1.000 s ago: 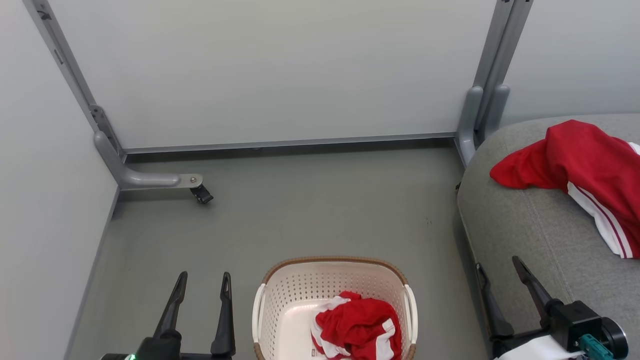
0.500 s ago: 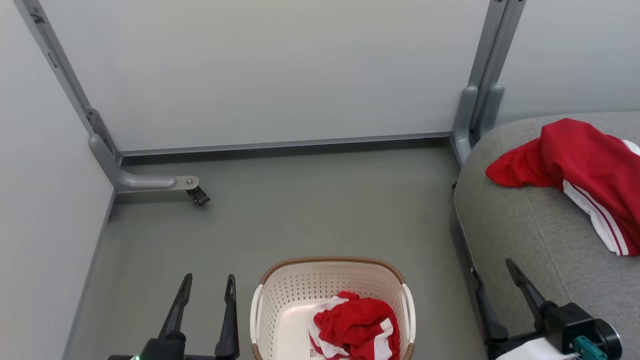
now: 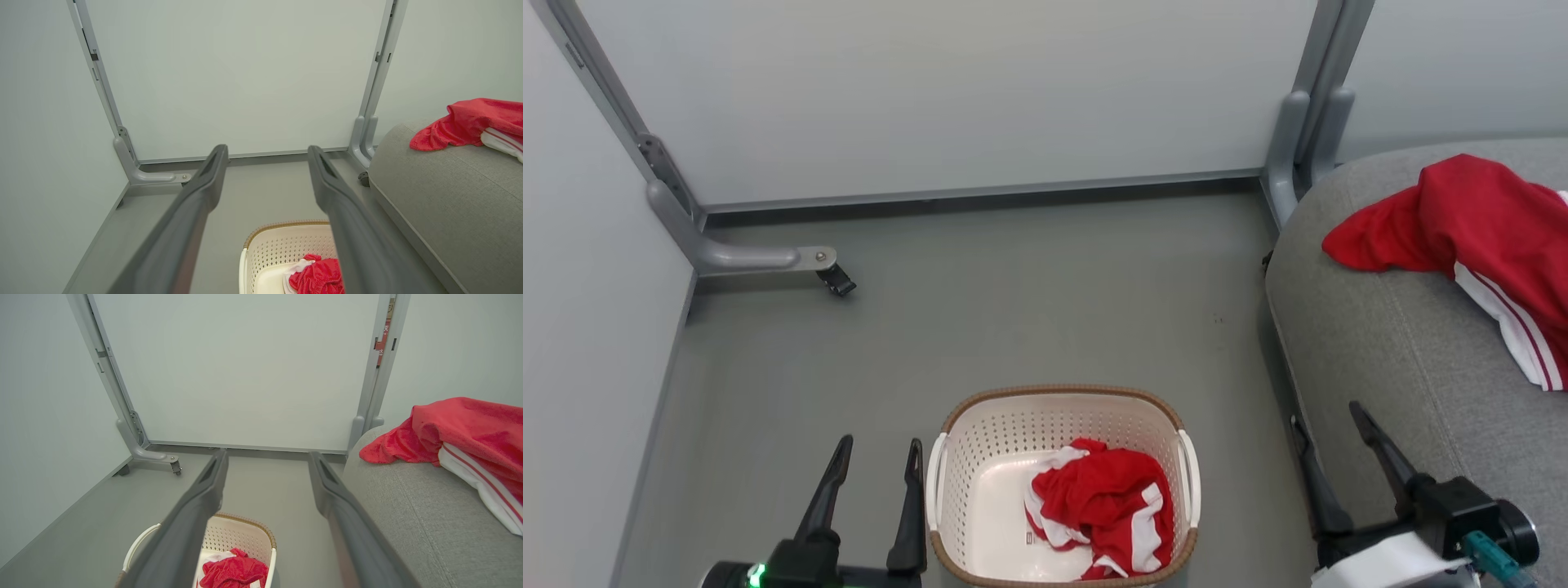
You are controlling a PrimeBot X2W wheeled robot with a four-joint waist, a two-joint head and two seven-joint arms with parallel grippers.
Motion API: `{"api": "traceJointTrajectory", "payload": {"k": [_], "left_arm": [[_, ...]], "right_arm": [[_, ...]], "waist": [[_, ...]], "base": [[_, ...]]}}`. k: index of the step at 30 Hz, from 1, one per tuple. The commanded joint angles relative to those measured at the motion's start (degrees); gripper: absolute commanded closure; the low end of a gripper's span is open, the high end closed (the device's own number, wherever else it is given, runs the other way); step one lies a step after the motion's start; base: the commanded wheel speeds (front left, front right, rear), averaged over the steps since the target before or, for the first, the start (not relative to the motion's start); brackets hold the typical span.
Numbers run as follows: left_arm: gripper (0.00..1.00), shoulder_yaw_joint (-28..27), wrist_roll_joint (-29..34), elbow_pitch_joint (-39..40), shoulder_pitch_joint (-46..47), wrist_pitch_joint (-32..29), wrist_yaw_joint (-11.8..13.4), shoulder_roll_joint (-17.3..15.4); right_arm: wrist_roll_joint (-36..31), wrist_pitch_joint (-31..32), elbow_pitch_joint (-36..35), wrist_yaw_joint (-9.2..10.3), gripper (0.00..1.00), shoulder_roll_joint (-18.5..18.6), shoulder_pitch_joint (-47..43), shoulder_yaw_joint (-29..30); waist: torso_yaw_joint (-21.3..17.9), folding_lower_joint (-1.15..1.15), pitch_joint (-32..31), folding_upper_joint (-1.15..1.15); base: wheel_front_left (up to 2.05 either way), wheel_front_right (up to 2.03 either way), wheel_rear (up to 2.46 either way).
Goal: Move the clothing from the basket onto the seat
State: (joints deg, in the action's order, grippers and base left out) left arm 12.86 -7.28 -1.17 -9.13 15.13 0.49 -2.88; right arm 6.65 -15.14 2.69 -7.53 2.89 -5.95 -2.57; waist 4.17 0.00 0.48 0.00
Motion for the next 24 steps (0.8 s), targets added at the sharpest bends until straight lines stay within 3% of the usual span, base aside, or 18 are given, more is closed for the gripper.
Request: {"api": "traceJointTrajectory", "payload": {"k": [1, 14, 24], "left_arm": [[0.0, 0.1, -0.22, 0.42, 2.48, 0.04, -0.29, -0.02], [0.0, 3.67, -0.21, -0.91, 19.71, 0.03, -1.93, -0.01], [0.0, 7.81, -2.9, -8.59, 36.92, 0.04, -4.7, -0.03]], "right_arm": [[-0.28, -0.01, -0.75, 0.08, 0.0, 0.38, 2.15, 0.3], [-0.87, -0.01, -5.57, 0.08, 0.0, 2.99, 16.84, 4.15], [0.11, -0.01, -10.32, 0.08, 0.0, 5.25, 26.07, 9.0]], "waist": [[-0.27, 0.0, 5.19, 0.0], [0.48, 0.0, 30.99, 0.0], [1.03, 0.0, 46.2, 0.0]], "base": [[0.0, 0.0, 0.0], [0.0, 0.0, 0.0], [0.0, 0.0, 0.0]]}}
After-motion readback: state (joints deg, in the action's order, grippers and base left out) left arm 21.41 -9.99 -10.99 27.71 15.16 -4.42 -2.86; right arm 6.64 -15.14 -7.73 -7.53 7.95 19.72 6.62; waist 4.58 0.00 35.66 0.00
